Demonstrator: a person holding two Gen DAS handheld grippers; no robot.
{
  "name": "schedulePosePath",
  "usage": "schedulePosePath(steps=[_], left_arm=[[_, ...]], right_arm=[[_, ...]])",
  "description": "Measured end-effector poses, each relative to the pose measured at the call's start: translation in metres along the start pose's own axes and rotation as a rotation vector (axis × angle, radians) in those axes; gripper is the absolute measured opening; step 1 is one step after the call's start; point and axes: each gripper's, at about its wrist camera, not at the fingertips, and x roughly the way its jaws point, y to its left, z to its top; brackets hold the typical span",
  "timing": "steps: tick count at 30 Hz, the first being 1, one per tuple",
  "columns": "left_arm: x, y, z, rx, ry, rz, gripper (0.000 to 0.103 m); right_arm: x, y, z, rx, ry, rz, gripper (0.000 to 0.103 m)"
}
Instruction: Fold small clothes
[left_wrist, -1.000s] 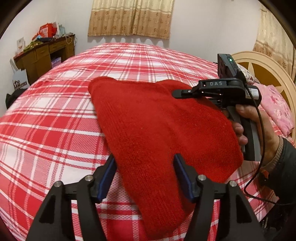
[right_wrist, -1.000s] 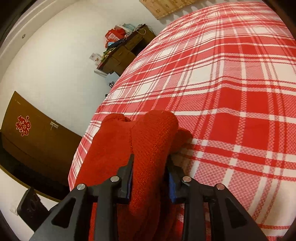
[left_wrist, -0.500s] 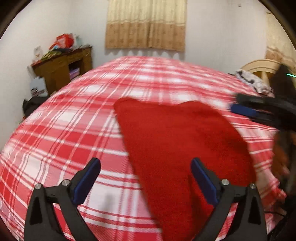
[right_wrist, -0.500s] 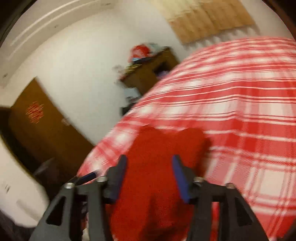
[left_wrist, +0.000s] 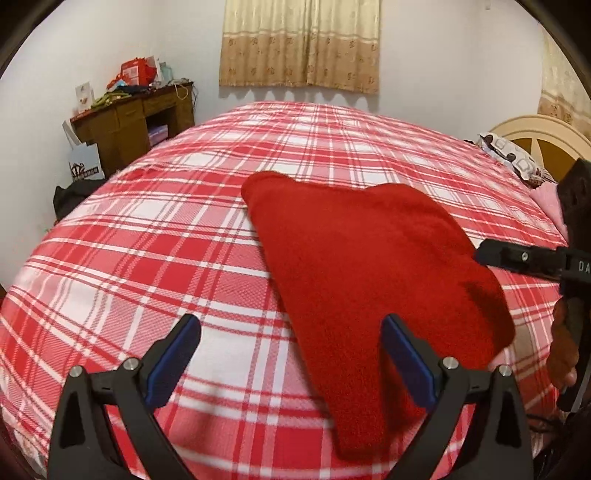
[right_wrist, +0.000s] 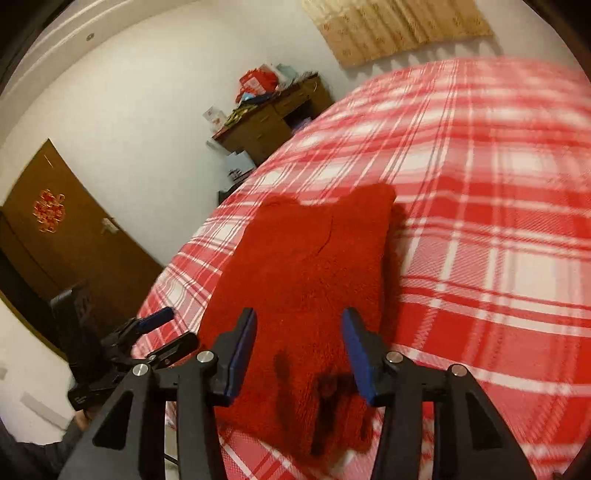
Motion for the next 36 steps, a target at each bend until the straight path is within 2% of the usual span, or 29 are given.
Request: schedulePosePath(steps=[2, 5, 8, 11, 17, 36], left_arm=[[-0.011, -0.001, 0.001, 0.006, -0.023, 0.0, 0.1], [-0.026, -0.004, 0.007, 0.014, -0.065, 0.005, 0.101], [-0.04, -0.005, 0.013, 0.008, -0.103, -0.011, 0.102], [-0.05, -0.01, 0.018, 0.019, -0.131, -0.023, 0.103], [-0.059, -0.012, 0.021, 0.027, -0.166, -0.034, 0.103], [-0.064, -0.017, 0.018, 0.037, -0.18, -0.038, 0.103]], right_arm=[[-0.024, 0.019, -0.005, -0.077, -0.084, -0.113, 0.061], [-0.048, 0.041, -0.008, -0.179, -0.174, -0.196, 0.063], [-0.067, 0.056, -0.008, -0.232, -0.233, -0.227, 0.066], [-0.077, 0.062, -0.006, -0.234, -0.267, -0.225, 0.068], [-0.086, 0.068, -0.007, -0.234, -0.27, -0.221, 0.07], [-0.087, 0.081, -0.017, -0.26, -0.26, -0.218, 0.07]])
